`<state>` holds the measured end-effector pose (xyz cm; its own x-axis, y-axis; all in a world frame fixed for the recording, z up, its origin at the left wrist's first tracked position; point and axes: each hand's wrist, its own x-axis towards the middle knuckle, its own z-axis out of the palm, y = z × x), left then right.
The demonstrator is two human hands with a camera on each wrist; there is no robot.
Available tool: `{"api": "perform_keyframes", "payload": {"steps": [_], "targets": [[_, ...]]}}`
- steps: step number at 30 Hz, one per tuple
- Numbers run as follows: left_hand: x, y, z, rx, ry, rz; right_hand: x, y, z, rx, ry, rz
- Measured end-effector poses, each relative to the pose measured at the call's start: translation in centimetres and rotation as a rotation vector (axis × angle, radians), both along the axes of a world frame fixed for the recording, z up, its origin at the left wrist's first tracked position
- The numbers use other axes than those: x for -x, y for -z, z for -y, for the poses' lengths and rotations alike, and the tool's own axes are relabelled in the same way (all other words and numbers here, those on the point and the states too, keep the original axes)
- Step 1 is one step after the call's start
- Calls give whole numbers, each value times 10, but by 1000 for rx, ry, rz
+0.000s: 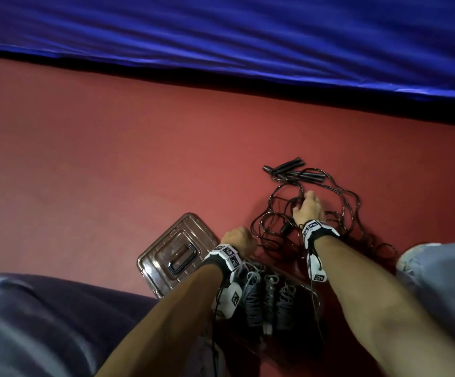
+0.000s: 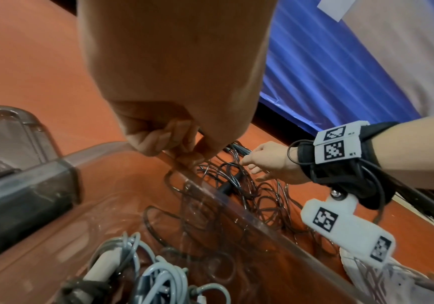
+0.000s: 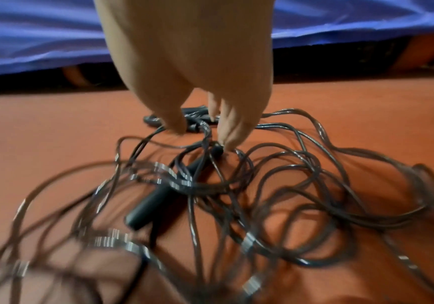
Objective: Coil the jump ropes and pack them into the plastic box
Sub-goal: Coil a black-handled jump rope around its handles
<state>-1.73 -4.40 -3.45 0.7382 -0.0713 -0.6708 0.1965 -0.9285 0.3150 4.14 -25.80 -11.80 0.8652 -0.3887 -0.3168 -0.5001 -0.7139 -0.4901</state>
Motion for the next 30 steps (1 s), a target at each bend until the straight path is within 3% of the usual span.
{"api": "perform_keyframes", "payload": {"steps": [3,5,9,15,26,30], "targets": [[-3,4,0,0,9,-12,-16,7,4,-68,52,-84],[-7,9,1,-11,20,-31,-27,7,6,-16,39,-31],[-22,15,5,-5,35,-60,-63,7,19,130,-102,45],[-50,10,6,-78,123,-30,-106,7,50,191,-210,-64],[-69,11,9,-127,258,-32,-97,21,43,389,-377,-300],[-70,3,12,-140,283,-37,-91,16,50,323,-335,-323]]}}
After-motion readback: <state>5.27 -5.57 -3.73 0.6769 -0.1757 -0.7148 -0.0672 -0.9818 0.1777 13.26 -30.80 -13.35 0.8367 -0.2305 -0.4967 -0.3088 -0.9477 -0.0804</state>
